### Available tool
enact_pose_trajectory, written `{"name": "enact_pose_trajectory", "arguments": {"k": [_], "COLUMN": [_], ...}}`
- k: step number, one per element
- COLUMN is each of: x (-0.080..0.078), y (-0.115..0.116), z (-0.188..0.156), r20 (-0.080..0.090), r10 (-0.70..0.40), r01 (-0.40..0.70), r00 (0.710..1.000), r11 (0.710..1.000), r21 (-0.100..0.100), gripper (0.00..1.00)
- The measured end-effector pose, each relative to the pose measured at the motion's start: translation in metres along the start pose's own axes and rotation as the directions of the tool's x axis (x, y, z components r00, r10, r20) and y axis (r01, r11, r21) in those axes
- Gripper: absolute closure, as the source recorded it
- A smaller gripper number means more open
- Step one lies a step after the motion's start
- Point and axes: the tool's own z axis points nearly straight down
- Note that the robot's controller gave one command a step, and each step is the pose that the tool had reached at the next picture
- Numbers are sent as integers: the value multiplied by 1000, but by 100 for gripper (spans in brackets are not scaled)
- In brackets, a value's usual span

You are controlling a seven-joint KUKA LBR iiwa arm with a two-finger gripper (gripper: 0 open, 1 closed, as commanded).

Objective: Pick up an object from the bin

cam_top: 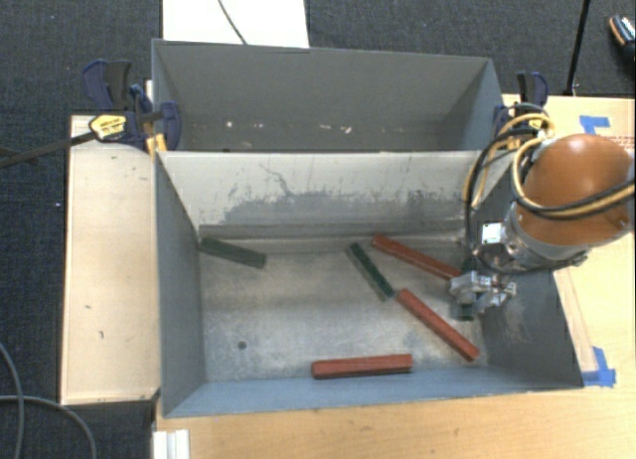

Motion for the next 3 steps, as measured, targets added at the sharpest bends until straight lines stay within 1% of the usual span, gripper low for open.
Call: {"name": "enact_pose_trajectory", "arguments": {"k": [3], "x": [0], "y": [0], "z": [0], "r20": [0], "r10": [3], "r01": [-3], "r00": [1000], "r11": [1000], "r21": [-1], "gripper": [100]}}
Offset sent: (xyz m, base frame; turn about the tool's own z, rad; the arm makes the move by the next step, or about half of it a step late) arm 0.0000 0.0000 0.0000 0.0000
